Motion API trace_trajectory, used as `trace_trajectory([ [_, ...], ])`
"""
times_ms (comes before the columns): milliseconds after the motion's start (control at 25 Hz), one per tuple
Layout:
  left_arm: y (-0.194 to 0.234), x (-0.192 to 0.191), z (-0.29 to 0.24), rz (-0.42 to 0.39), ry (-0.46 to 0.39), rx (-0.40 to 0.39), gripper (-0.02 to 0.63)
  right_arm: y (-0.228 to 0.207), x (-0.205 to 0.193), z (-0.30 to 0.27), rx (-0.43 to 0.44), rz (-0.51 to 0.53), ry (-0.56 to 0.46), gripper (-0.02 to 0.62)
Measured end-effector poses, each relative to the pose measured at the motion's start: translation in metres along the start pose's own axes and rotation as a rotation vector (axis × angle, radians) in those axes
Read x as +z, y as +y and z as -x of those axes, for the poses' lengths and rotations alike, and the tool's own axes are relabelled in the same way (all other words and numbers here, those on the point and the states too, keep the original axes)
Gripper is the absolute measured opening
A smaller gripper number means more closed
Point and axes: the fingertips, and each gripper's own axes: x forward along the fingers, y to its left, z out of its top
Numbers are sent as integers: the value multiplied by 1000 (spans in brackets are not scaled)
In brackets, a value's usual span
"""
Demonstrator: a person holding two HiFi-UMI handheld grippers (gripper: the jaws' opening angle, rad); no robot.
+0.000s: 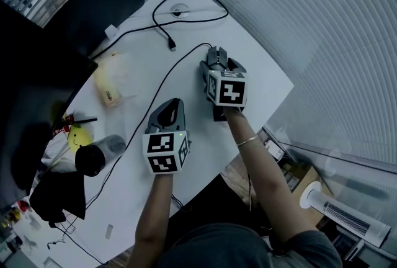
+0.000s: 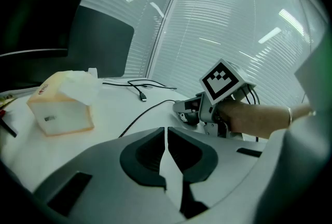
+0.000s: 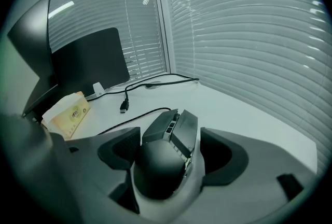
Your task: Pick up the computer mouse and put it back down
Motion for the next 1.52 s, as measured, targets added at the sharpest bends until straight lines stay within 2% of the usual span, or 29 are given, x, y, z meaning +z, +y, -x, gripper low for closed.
trace_trajectory([
  [560, 2, 1, 2, 9, -7, 25, 32, -5, 0, -1, -46, 27, 39, 337],
  [920, -1, 6, 11, 5, -20, 33, 32, -3, -6, -2, -6, 55, 50, 325],
  [1240, -6, 13, 20, -10, -45, 37, 32, 7, -2, 20, 30, 109, -6, 322],
  [1520, -13, 9, 35, -29, -50, 39, 32, 13, -8, 47, 71, 110, -37, 319],
])
